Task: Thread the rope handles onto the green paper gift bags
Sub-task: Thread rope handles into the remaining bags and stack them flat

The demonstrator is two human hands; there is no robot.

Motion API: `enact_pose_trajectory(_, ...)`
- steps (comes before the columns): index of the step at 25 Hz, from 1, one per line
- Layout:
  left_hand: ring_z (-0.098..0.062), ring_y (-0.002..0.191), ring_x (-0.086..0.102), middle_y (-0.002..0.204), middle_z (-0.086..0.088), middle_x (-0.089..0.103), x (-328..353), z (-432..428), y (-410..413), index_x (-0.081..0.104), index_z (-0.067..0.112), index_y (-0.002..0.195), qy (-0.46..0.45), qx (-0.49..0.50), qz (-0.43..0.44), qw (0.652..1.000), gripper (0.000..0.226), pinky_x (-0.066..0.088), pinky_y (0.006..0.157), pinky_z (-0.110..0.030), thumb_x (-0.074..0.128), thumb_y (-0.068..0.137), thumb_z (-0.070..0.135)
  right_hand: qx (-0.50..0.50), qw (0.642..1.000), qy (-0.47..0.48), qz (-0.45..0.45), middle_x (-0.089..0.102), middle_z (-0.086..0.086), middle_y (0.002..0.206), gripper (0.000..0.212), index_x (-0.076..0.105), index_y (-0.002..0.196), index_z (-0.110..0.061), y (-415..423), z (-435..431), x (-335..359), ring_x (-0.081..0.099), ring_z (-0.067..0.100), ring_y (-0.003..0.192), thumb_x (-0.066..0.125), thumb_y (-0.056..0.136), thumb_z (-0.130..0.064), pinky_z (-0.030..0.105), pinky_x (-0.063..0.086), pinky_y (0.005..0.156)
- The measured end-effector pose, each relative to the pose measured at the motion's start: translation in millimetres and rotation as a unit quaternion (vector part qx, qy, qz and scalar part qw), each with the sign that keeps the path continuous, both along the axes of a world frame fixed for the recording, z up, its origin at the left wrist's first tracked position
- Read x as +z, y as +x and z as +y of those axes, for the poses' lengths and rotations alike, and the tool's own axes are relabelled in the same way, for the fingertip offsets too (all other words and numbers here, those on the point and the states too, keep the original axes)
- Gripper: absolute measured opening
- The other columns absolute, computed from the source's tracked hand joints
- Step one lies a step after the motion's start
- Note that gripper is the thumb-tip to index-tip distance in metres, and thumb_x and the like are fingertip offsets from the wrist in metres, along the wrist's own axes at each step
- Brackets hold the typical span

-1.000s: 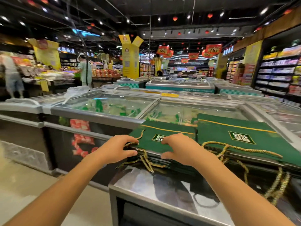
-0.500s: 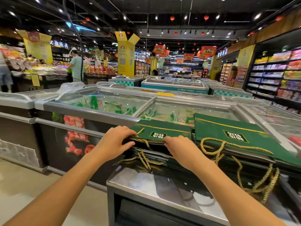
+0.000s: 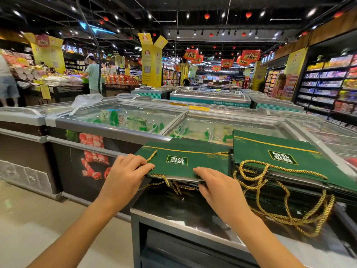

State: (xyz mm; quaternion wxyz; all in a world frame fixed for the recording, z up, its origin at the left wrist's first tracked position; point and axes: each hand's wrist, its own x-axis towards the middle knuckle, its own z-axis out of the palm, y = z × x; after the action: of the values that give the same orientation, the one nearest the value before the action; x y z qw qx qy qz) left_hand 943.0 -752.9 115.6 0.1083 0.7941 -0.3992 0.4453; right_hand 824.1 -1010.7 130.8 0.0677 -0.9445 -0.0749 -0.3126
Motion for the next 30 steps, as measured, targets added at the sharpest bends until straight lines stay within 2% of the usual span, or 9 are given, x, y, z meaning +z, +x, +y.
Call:
enact_pose_trajectory(3,-0.027,0.091,0.06,0.098,-0.008,0.069,-22,8,-28,0.077,0.009,0.108,-0.022,0.009,-0.011,1.0,0.024,0.045,0.074,-0.039,0.068,0.085,0.009,0.014,0.999,0.032,-0.029,0.075,-0.01,0.111,0.055,0.072,0.118,-0.021,-20,-2,-23,0.072,0.012,0.1,0.091,0.067,-0.014,0.027,0.06,0.077)
enact_pose_trajectory(6,-0.023,0.095,0.054,0.098,-0.008,0.069,-41,10,-55,0.077,0.009,0.11,-0.04,0.007,-0.003,0.999,0.032,0.04,0.076,-0.035,0.053,0.091,0.016,0.016,0.997,0.061,-0.046,0.074,-0.01,0.111,0.059,0.073,0.114,-0.021,-41,-3,-41,0.07,0.011,0.102,0.095,0.061,-0.013,0.021,0.054,0.083)
enact_pose_trajectory(8,-0.023,0.095,0.054,0.098,-0.007,0.069,-51,10,-69,0.077,0.009,0.111,-0.05,0.006,0.005,0.999,0.031,0.041,0.076,-0.035,0.054,0.091,0.015,0.01,0.996,0.062,-0.058,0.074,-0.009,0.112,0.057,0.073,0.114,-0.021,-52,-6,-48,0.069,0.013,0.103,0.096,0.062,-0.024,0.022,0.049,0.09)
enact_pose_trajectory(11,-0.022,0.097,0.053,0.101,-0.005,0.067,-58,12,-77,0.076,0.011,0.112,-0.056,0.009,0.04,0.998,0.031,0.042,0.076,-0.035,0.065,0.084,0.006,0.034,0.991,0.125,-0.03,0.07,-0.013,0.118,0.057,0.073,0.116,-0.024,-64,-14,-51,0.062,0.006,0.11,0.081,0.071,-0.058,0.022,0.044,0.1)
enact_pose_trajectory(14,-0.023,0.106,0.051,0.114,-0.002,0.059,-59,11,-81,0.071,0.018,0.121,-0.038,0.043,0.154,0.986,0.059,0.037,0.083,-0.033,0.082,0.065,0.0,0.076,0.972,0.218,0.038,0.063,-0.028,0.122,0.058,0.073,0.114,-0.03,-68,-23,-55,0.058,-0.005,0.118,0.07,0.074,-0.072,0.019,0.044,0.101)
enact_pose_trajectory(17,-0.022,0.129,0.038,0.139,0.001,0.042,-51,7,-98,0.051,0.027,0.142,-0.012,0.049,0.246,0.968,0.073,0.037,0.096,-0.038,0.067,0.071,0.026,0.096,0.957,0.264,0.072,0.062,-0.031,0.121,0.05,0.075,0.111,-0.031,-69,-27,-56,0.056,-0.008,0.119,0.073,0.075,-0.067,0.012,0.045,0.099)
enact_pose_trajectory(20,-0.011,0.133,0.032,0.142,0.011,0.038,-30,-1,-104,0.043,0.031,0.146,-0.052,0.019,0.312,0.948,0.07,0.029,0.102,-0.035,0.044,0.078,0.048,0.096,0.95,0.286,0.081,0.062,-0.03,0.119,0.051,0.075,0.11,-0.03,-69,-27,-55,0.055,-0.01,0.116,0.075,0.069,-0.062,0.005,0.042,0.094)
enact_pose_trajectory(25,-0.025,0.118,0.055,0.129,-0.002,0.059,2,-30,-42,0.051,0.019,0.14,-0.108,0.088,0.344,0.929,0.057,0.045,0.102,-0.048,0.065,0.091,0.042,0.084,0.939,0.323,0.083,0.064,-0.027,0.117,0.056,0.074,0.111,-0.03,-68,-25,-56,0.057,-0.012,0.112,0.077,0.063,-0.059,0.005,0.044,0.093)
enact_pose_trajectory(30,-0.032,0.108,0.059,0.112,-0.009,0.064,8,-60,16,0.066,0.013,0.114,-0.104,0.157,0.372,0.909,0.045,0.05,0.088,-0.044,0.069,0.088,0.049,0.079,0.944,0.31,0.077,0.065,-0.025,0.117,0.046,0.075,0.109,-0.025,-68,-25,-57,0.056,-0.012,0.113,0.084,0.07,-0.047,0.002,0.041,0.091)
